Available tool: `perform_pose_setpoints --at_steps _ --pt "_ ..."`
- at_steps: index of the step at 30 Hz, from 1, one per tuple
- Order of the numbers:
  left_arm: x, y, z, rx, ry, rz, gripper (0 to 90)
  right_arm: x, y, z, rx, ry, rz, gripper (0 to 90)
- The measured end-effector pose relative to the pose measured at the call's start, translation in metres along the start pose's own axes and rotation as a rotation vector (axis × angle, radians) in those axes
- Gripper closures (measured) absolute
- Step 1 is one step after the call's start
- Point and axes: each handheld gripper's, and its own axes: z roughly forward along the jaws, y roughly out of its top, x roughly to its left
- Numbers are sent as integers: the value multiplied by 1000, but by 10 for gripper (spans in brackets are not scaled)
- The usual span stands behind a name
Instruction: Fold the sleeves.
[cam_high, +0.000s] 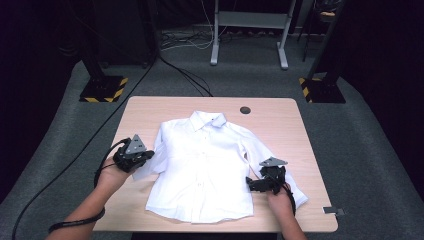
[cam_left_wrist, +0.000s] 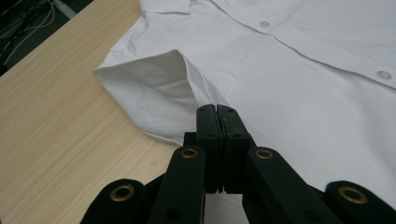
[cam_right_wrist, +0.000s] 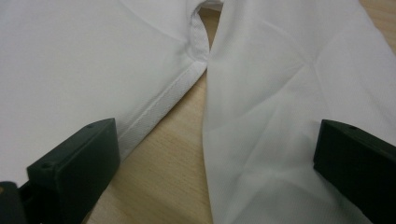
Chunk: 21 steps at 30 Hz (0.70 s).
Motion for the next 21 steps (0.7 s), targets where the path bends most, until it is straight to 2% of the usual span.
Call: perform_pose_setpoints --at_steps 14,21 --pt "-33 6 27 20 -89 63 882 0 0 0 0 0 0 0" --pt "-43 7 38 12 -117 53 882 0 0 0 0 0 0 0"
